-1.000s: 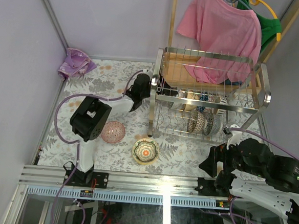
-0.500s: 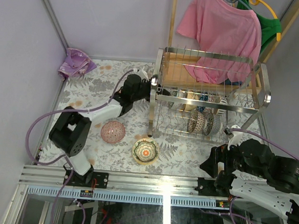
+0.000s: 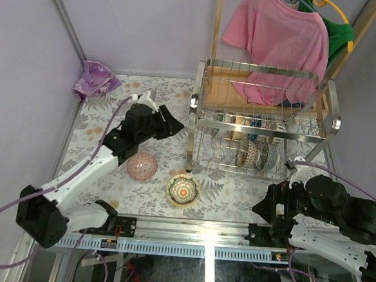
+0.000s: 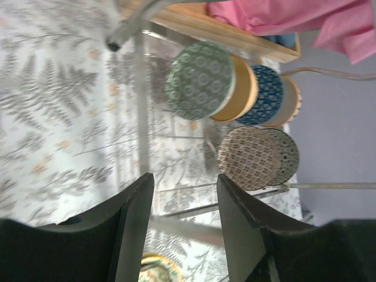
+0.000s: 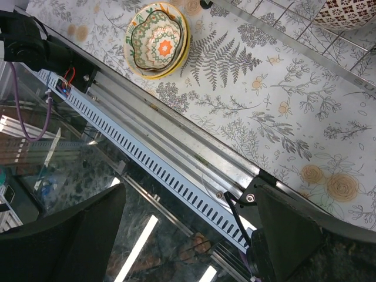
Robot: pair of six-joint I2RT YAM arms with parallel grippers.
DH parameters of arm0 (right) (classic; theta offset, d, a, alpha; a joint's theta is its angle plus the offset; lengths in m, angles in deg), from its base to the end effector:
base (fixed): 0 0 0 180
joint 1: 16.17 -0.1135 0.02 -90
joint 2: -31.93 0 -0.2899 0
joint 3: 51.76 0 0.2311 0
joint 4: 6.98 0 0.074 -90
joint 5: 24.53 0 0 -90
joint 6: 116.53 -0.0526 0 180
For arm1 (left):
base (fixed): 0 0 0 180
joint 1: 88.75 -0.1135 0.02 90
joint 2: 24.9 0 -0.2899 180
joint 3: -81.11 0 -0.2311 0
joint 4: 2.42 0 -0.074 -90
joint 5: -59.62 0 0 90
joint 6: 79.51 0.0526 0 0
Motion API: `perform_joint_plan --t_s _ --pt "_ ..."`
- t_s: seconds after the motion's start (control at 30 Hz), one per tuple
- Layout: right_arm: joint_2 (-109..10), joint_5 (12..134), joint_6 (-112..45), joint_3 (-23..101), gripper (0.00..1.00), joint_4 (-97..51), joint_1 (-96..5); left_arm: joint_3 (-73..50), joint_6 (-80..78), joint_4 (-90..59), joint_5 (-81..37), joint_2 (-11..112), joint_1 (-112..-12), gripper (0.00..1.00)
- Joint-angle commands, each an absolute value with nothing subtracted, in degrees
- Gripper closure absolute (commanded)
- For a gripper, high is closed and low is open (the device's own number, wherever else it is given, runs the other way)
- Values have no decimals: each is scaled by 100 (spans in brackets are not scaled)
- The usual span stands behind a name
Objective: Load the bowls into the dish rack
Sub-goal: Pick up the bowl from the center of the board.
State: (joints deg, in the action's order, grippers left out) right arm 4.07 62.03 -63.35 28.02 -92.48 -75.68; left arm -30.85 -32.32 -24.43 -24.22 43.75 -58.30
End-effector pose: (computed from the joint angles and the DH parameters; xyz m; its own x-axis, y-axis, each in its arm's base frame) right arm 0.0086 0.0084 0.3609 -0.7250 -0.0522 -0.6868 -0.5001 0.7256 0.4727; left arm 0.2231 -0.1377 0.3325 -0.6437 -0.4053 -0.6491 0.2070 0.7244 -0.6576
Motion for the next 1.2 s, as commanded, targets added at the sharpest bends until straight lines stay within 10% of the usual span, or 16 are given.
perform_joint_plan --t_s 0.0,0.97,1.17 --pt "378 6597 -6169 3062 1 -9412 -7567 -3310 -3003 -4328 -3276 3815 -5758 53" --pt "685 6686 -6322 2899 1 -9429 -7567 -3840 -3665 -5921 -5416 5060 -4493 53" --pt "775 6636 -6361 2931 1 -9538 -7566 -3767 -3677 -5839 -5511 5357 -4472 71"
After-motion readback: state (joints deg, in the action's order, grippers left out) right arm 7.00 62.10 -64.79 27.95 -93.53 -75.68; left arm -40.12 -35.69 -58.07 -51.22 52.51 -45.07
